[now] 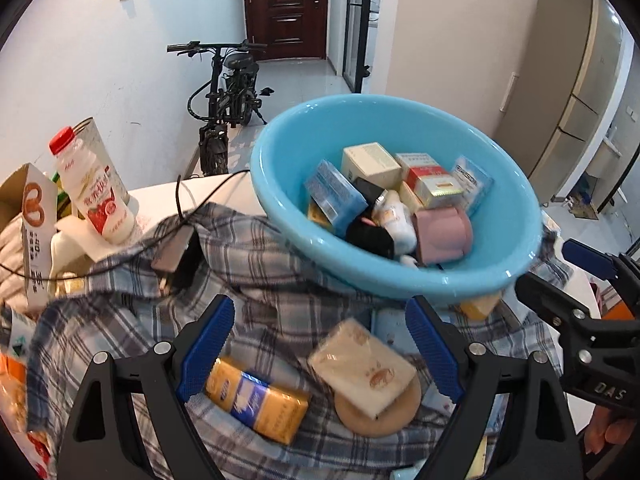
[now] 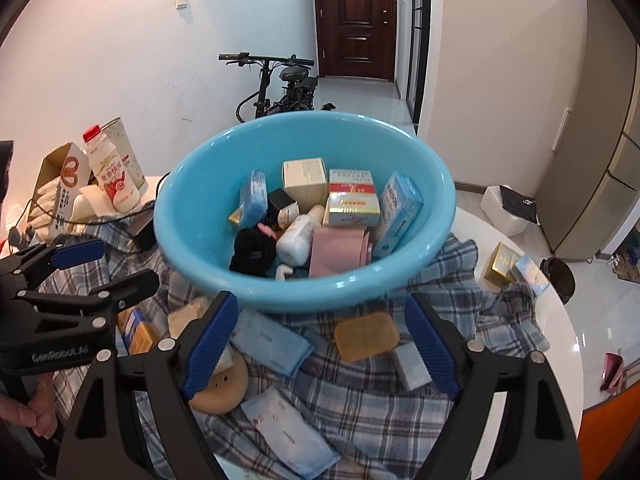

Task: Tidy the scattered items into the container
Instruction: 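Withdraw both tools from the basin back over the shirt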

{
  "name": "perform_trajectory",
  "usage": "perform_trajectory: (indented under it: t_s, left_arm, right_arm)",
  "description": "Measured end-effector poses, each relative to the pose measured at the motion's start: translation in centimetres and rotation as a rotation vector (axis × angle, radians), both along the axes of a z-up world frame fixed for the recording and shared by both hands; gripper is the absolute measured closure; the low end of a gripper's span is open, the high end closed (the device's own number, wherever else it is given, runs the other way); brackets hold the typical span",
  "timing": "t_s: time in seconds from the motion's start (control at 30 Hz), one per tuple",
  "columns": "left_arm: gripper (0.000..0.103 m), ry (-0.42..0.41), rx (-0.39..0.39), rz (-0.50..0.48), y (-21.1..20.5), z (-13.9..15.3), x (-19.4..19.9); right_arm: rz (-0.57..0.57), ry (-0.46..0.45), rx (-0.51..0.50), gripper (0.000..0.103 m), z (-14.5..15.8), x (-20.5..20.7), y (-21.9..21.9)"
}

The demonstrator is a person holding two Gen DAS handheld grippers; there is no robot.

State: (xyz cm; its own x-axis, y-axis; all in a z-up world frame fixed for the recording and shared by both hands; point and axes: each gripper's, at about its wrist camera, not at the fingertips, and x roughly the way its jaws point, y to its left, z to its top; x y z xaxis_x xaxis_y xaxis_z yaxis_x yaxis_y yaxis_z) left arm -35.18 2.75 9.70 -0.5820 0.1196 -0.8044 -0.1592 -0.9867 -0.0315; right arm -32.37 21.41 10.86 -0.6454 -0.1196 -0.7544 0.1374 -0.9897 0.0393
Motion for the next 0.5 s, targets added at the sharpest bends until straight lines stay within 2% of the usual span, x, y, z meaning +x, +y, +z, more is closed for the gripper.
perform_trajectory:
  t_s: [0.33,0.5]
  left_arm:
    - [0.014,-0.002,-0.023,0.006,-0.7,-0.7,3.8]
    - [0.014,-0.003,-0.002,0.009,-1.0,-1.1,5.7]
  right_arm:
    - [0.004,-0.03,-0.01,0.019,-1.6,3.4,-0.2]
    - [0.005,-0.041,-0.027,0.019,-2.2,5.1,-0.5]
